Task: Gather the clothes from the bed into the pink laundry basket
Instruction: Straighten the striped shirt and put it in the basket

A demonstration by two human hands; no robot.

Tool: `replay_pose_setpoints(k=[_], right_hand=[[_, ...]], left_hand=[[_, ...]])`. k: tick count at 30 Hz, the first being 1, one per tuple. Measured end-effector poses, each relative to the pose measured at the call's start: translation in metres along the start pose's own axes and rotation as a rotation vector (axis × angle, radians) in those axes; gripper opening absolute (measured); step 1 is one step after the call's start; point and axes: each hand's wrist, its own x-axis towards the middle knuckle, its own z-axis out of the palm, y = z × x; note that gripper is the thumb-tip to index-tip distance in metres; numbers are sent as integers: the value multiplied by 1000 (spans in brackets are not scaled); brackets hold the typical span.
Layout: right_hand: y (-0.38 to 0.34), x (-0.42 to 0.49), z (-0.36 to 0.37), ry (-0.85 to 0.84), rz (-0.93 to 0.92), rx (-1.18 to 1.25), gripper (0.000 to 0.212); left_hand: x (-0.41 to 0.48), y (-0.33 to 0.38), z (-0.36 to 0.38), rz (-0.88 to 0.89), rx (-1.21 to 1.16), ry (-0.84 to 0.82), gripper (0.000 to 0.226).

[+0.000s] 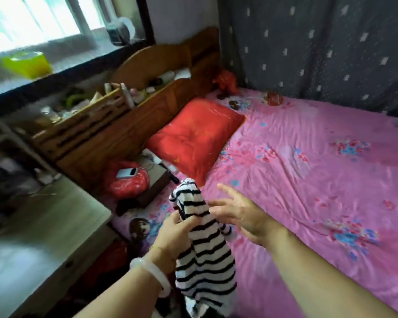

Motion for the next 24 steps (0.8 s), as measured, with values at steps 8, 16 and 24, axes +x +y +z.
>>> replay_pose_setpoints(k=[8, 16, 24], right_hand=[[13, -46, 143, -81, -33, -294, 19], [1, -70, 252, -44, -136, -372, 19], [-5, -70, 309, -147, 6, -58, 28]], left_hand=[[-110, 22, -118, 31, -112, 184, 48], [-186, 12, -205, 38, -120, 263, 31], [-243, -14, -237, 46, -188, 88, 34]])
